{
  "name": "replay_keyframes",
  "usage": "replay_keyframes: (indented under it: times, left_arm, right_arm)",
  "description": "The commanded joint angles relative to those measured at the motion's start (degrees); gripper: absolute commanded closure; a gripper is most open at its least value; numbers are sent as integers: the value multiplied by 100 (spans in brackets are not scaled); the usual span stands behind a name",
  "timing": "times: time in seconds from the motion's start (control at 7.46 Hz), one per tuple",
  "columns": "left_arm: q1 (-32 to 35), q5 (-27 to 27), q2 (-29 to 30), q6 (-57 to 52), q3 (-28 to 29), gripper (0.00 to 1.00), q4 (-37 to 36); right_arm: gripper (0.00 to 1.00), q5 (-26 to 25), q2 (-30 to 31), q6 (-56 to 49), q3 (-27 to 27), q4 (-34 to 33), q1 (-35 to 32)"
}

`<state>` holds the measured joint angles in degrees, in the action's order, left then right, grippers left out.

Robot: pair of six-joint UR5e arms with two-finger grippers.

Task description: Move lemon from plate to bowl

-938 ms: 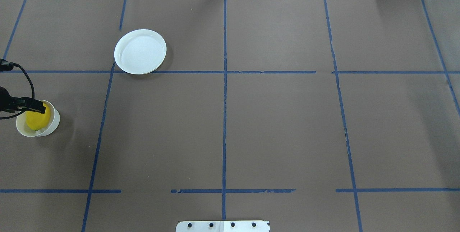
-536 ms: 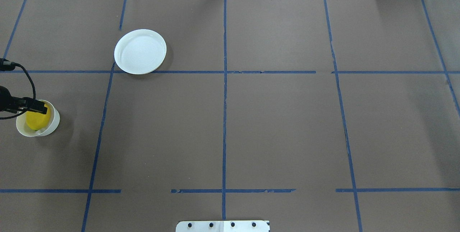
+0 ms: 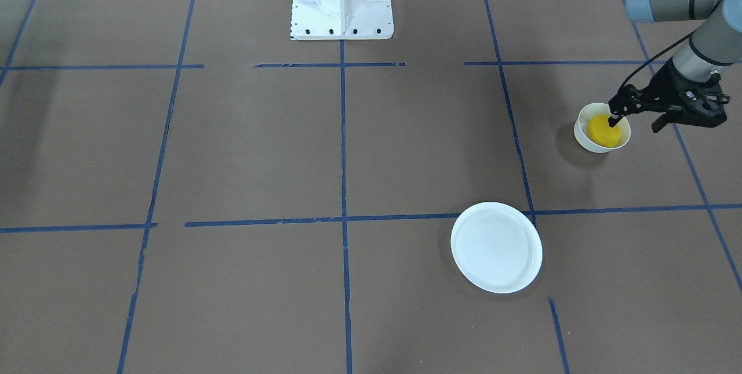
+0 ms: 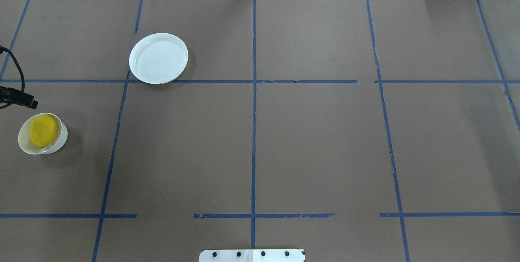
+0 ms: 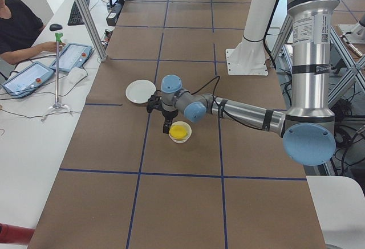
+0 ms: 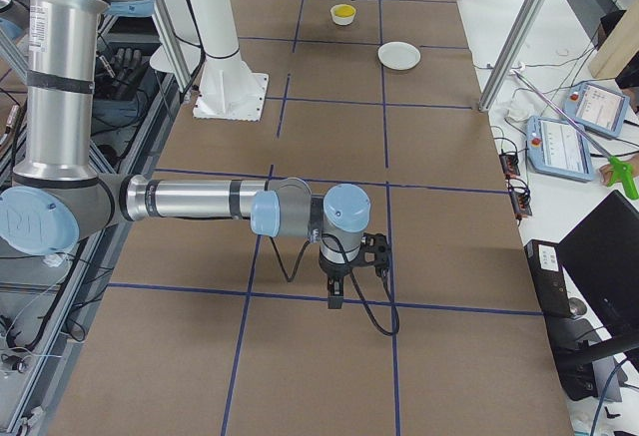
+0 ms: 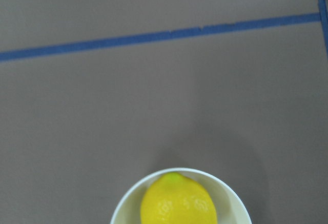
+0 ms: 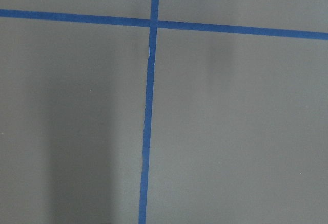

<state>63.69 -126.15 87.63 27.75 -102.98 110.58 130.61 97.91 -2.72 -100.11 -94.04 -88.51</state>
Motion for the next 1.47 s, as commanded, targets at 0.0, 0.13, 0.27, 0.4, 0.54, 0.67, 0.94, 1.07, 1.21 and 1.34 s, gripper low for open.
replay_keyframes:
  times: [0.0, 0.13, 0.27, 0.4, 0.54, 0.67, 0.94, 1.07, 1.21, 1.34]
  left_arm:
    - [808, -163, 271, -1362, -12, 0, -895]
    - [1255, -373, 263, -1977, -3, 0, -1132]
    - [1799, -541, 254, -2506, 32, 0, -1431]
    - [2109, -569, 263, -2981, 93, 0, -1651]
    - [2217, -569, 263, -3038, 172, 0, -1784]
    - [2244, -569, 263, -3003, 321, 0, -1846]
    - [2296, -847, 115, -2994, 637, 0, -1891]
    - [2305, -946, 96, -2994, 804, 0, -1873]
    - [2375, -947, 105, -3003, 1058, 0, -1838]
    - [2524, -947, 105, -2986, 1208, 0, -1821]
  right_arm:
    - [0, 0, 0, 0, 0, 0, 0]
    - [0, 0, 0, 0, 0, 0, 0]
    - [0, 0, 0, 0, 0, 0, 0]
    - [0, 0, 0, 0, 0, 0, 0]
    - [0, 0, 0, 0, 0, 0, 0]
    - [0, 0, 0, 0, 0, 0, 0]
    - [0, 0, 0, 0, 0, 0, 0]
    - [0, 0, 0, 0, 0, 0, 0]
    - [0, 0, 0, 0, 0, 0, 0]
    - [0, 0, 0, 0, 0, 0, 0]
